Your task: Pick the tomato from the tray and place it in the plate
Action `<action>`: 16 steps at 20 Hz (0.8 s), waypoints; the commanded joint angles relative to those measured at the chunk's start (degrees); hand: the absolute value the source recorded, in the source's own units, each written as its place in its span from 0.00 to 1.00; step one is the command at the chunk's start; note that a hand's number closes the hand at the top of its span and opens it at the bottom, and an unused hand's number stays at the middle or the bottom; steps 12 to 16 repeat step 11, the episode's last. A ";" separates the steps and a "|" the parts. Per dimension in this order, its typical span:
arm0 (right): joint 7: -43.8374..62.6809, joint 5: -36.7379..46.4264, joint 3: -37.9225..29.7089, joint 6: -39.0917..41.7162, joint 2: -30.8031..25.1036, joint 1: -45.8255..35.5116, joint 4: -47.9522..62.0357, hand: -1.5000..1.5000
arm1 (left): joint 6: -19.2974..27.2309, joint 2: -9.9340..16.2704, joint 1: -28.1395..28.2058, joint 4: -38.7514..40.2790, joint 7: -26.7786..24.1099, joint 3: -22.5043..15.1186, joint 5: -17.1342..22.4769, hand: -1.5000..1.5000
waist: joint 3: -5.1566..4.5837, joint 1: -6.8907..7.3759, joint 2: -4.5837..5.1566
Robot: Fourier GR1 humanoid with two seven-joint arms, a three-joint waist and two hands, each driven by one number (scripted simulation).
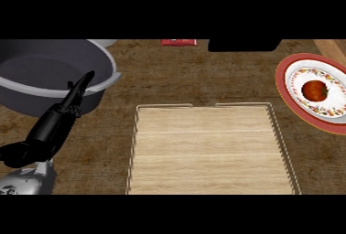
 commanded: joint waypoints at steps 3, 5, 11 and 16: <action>-3.38 -1.97 -2.67 7.75 -7.77 2.28 5.85 0.00 | 0.54 -1.23 -0.15 -3.05 2.41 -0.24 -1.23 0.50 | -0.06 0.91 0.45; -5.50 -1.48 -2.05 8.18 -7.33 5.69 5.09 0.00 | -2.09 0.20 0.80 0.47 -1.02 1.48 -0.50 0.50 | -0.10 0.65 0.41; -9.25 -2.21 -1.40 14.19 -8.54 9.65 4.00 0.00 | -1.21 -1.11 -0.19 3.38 -3.04 2.15 -1.81 0.50 | -0.10 0.28 0.38; -9.25 -2.21 -1.40 14.19 -8.54 9.65 4.00 0.00 | -1.21 -1.11 -0.19 3.38 -3.04 2.15 -1.81 0.50 | -0.10 0.28 0.38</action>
